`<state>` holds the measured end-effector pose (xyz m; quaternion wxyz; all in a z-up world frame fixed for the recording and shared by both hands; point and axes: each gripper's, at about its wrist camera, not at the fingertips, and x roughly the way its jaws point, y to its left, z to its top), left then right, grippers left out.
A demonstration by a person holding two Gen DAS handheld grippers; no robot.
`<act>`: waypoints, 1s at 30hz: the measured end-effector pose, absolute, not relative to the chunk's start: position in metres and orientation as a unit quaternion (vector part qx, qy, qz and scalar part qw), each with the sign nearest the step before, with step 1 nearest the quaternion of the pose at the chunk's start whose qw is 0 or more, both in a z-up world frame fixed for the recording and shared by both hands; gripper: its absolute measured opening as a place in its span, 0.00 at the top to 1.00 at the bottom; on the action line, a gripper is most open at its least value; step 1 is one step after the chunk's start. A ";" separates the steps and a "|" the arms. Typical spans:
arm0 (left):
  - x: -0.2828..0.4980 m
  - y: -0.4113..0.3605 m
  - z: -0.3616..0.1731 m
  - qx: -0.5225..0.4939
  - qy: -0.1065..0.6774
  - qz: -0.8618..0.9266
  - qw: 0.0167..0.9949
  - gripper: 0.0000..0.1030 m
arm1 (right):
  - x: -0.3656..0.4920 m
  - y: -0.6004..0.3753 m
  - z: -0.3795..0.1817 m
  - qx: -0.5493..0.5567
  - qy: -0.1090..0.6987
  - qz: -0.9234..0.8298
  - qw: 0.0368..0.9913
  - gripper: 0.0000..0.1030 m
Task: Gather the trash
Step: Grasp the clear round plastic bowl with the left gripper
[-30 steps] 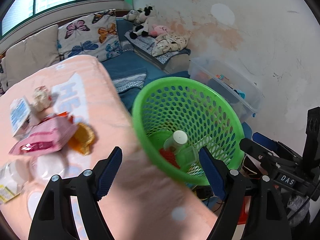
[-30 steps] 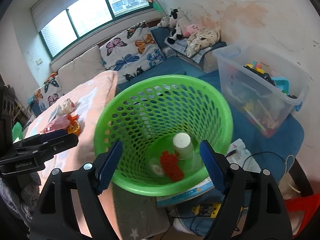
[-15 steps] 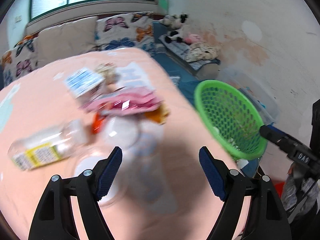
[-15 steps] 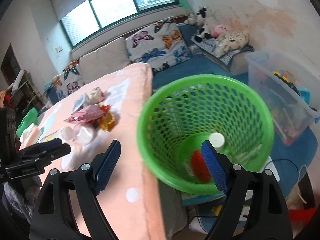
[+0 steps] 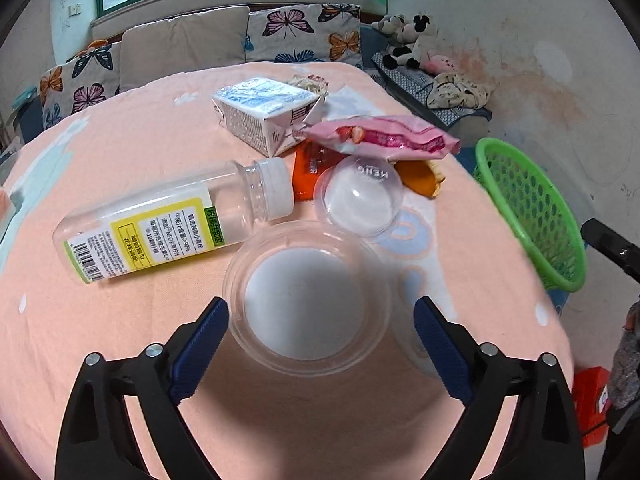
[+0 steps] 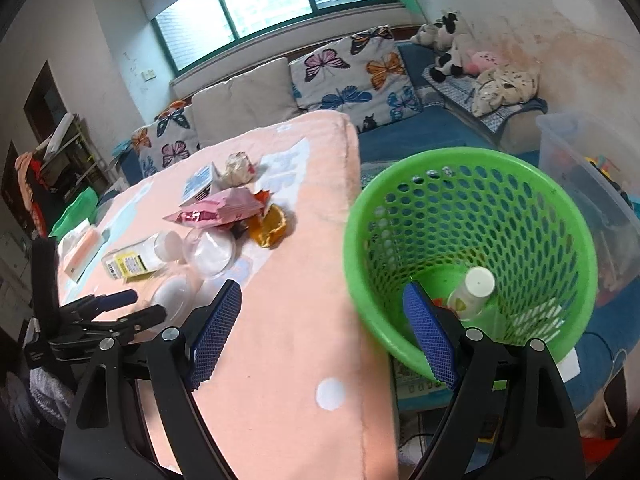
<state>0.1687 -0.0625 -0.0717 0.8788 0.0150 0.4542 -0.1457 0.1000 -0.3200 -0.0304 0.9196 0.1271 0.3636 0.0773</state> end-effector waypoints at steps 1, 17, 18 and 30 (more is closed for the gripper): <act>0.170 -0.063 -0.073 0.020 0.454 -0.144 0.879 0.10 | 0.101 -0.318 -0.031 0.125 0.364 0.079 0.919 0.20; 0.182 -0.069 -0.081 0.040 0.455 -0.144 0.878 0.10 | 0.114 -0.293 -0.041 0.108 0.381 0.108 0.912 0.20; 0.182 -0.070 -0.081 0.040 0.455 -0.148 0.877 0.10 | 0.114 -0.292 -0.041 0.106 0.382 0.110 0.912 0.20; 0.180 -0.074 -0.088 0.050 0.454 -0.152 0.876 0.10 | 0.117 -0.282 -0.045 0.095 0.387 0.122 0.909 0.20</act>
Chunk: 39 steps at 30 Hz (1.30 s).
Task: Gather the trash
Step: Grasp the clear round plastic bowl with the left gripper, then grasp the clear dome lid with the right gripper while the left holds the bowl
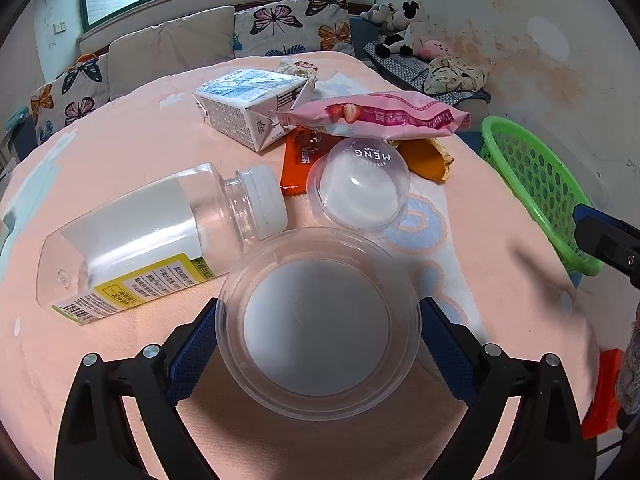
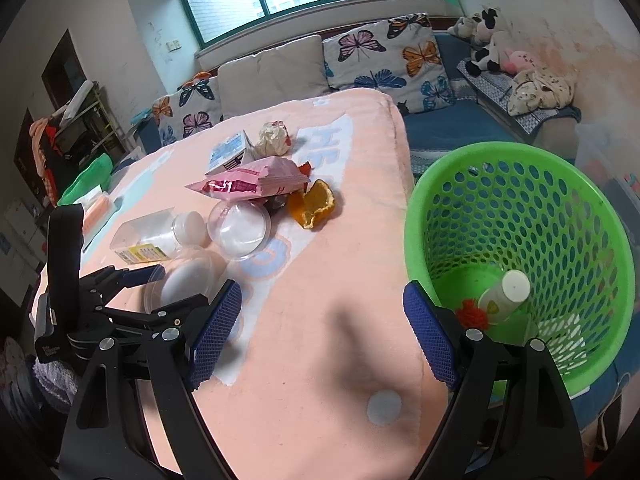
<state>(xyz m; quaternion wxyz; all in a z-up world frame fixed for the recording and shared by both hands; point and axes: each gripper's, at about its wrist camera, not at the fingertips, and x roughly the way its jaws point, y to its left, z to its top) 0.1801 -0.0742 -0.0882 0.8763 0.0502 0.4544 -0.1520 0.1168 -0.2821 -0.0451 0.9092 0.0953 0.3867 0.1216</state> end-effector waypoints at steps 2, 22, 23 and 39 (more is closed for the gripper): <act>0.178 -0.075 -0.089 0.054 0.452 -0.152 0.877 0.11 | 0.117 -0.282 -0.046 0.096 0.388 0.122 0.909 0.20; 0.129 -0.012 -0.043 -0.012 0.412 -0.134 0.901 0.12 | 0.154 -0.224 -0.057 0.070 0.410 0.184 0.890 0.21; 0.128 -0.009 -0.042 -0.015 0.411 -0.132 0.902 0.12 | 0.158 -0.219 -0.058 0.068 0.411 0.187 0.890 0.21; 0.128 0.022 -0.035 -0.039 0.401 -0.114 0.908 0.13 | 0.208 -0.173 -0.074 0.033 0.420 0.186 0.888 0.28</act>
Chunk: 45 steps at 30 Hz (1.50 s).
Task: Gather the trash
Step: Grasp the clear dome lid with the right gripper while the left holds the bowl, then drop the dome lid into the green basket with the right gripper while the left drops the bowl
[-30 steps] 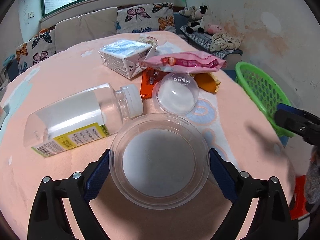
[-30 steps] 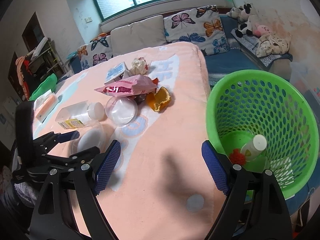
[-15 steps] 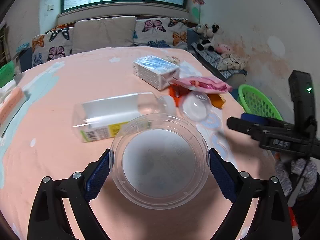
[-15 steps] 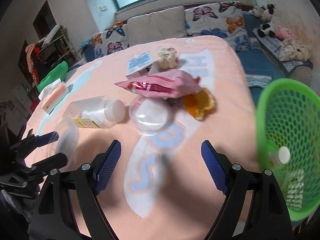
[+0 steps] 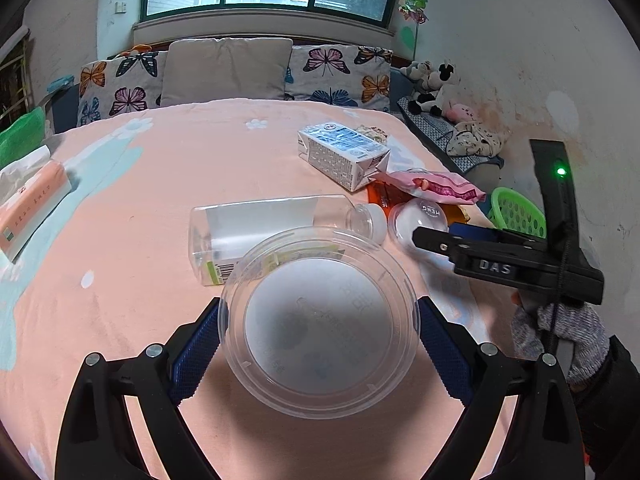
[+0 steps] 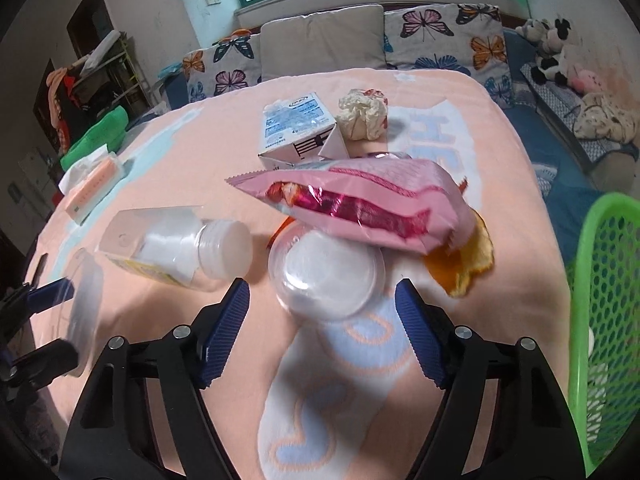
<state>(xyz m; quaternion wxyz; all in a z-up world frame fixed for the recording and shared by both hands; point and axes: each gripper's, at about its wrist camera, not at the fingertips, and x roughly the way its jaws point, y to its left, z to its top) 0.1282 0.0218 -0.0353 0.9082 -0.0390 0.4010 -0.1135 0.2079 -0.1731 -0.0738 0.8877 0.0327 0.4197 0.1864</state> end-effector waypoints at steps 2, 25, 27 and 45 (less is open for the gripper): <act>0.128 0.022 -0.035 -0.041 0.400 -0.114 0.908 0.13 | 0.212 -0.171 -0.076 0.030 0.422 0.187 0.887 0.29; 0.125 -0.019 -0.020 -0.026 0.389 -0.151 0.909 0.13 | 0.139 -0.218 -0.059 0.059 0.409 0.198 0.889 0.44; 0.126 -0.031 -0.018 -0.022 0.387 -0.162 0.908 0.13 | 0.129 -0.231 -0.056 0.067 0.405 0.189 0.892 0.44; 0.151 -0.145 -0.011 0.031 0.388 -0.243 0.889 0.13 | 0.104 -0.381 -0.060 0.125 0.396 0.029 0.909 0.43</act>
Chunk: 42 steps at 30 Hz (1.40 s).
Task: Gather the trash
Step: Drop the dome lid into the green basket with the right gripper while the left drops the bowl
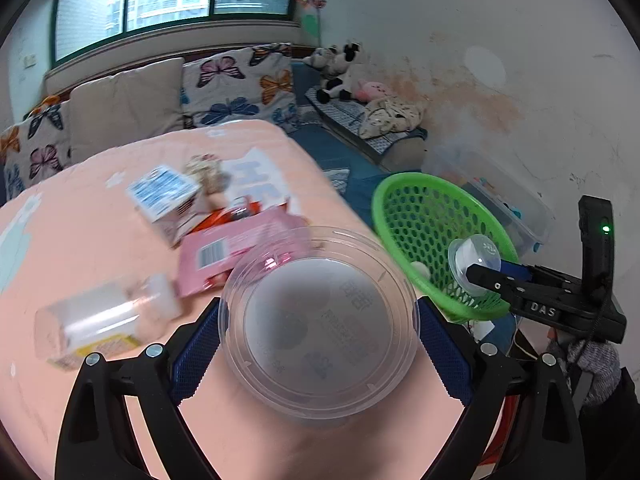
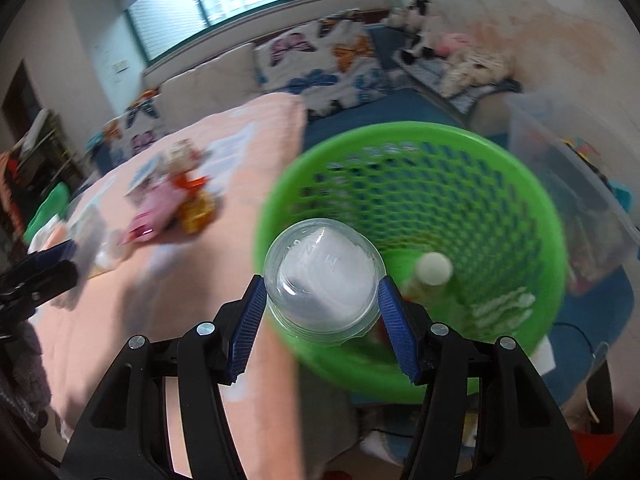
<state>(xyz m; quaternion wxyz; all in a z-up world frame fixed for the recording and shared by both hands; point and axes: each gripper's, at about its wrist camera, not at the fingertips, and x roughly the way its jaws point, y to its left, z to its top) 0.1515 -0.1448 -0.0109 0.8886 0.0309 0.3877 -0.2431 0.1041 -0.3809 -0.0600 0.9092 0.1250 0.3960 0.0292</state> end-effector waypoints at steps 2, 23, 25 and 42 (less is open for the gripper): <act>0.157 -0.157 -0.009 0.036 0.388 -0.250 0.886 0.13 | 0.105 -0.395 -0.064 0.135 0.399 0.016 0.907 0.43; 0.192 -0.263 -0.019 0.093 0.406 -0.292 0.861 0.13 | 0.076 -0.440 -0.054 0.154 0.363 -0.024 0.919 0.27; 0.195 -0.272 -0.024 0.097 0.410 -0.296 0.857 0.12 | 0.072 -0.443 -0.053 0.161 0.359 -0.025 0.919 0.27; 0.202 -0.311 -0.047 0.098 0.440 -0.325 0.832 0.11 | 0.048 -0.449 -0.055 0.186 0.355 -0.036 0.915 0.23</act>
